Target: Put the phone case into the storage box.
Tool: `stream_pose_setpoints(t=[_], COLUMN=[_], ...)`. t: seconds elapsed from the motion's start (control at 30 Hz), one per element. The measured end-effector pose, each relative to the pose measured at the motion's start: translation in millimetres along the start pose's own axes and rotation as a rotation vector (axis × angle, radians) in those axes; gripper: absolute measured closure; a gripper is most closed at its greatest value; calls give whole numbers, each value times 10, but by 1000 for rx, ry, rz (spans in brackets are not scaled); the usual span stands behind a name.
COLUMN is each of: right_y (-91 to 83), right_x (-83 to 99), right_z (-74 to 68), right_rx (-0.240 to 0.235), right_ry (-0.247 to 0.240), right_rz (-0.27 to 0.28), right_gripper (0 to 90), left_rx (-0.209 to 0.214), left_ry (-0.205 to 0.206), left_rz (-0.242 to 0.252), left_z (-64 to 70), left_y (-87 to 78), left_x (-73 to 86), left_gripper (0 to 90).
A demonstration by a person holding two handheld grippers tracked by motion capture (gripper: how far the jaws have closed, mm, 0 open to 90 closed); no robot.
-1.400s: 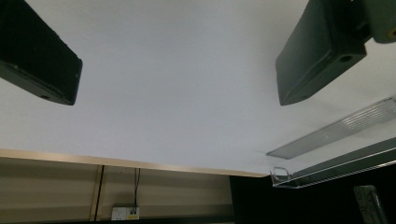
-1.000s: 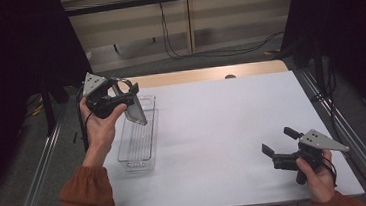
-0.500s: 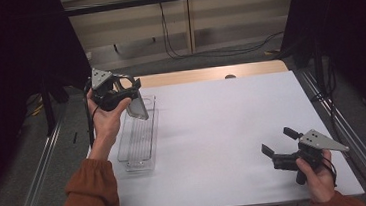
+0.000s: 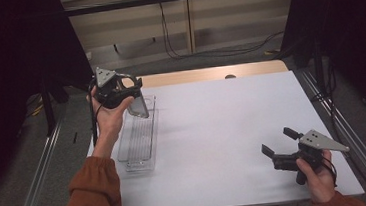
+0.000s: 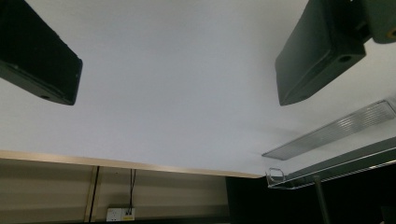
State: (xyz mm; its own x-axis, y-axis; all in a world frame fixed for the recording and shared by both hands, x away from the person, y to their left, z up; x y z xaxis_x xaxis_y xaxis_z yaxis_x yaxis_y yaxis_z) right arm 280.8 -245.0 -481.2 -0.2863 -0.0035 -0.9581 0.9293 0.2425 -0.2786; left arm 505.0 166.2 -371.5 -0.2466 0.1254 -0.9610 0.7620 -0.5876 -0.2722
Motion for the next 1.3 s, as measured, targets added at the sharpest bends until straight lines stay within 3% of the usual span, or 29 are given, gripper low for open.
stream_pose_setpoints(t=[0.57, 1.07, 1.3], right_y=[-4, -14, -15], right_x=[3, 2, 5], right_z=[-6, -9, -6], right_rx=[-8, -12, -9], right_ry=[4, 5, 8], right_rz=[-1, -1, -4], right_gripper=[0, 0, 0], left_rx=[-4, -42, -35], left_ry=[8, 13, 25], left_rz=[-31, -57, -56], left_z=[-3, -91, -51], left_y=[191, 271, 346], left_x=[123, 220, 248], left_gripper=[107, 107, 107])
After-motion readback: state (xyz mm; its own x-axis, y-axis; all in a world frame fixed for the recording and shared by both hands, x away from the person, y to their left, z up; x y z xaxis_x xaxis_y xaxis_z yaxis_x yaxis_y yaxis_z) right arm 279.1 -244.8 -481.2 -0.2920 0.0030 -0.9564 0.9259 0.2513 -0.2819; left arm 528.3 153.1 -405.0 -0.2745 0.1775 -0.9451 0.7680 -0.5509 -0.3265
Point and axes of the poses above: each handheld gripper's, and its own axes: y roughly forward along the jaws, x roughly out of its underside, z roughly to its right, the point moved 8 cm from there along y, roughly forward along the jaws, and after that the axes turned 12 degrees about x, right-handed, at the moved point
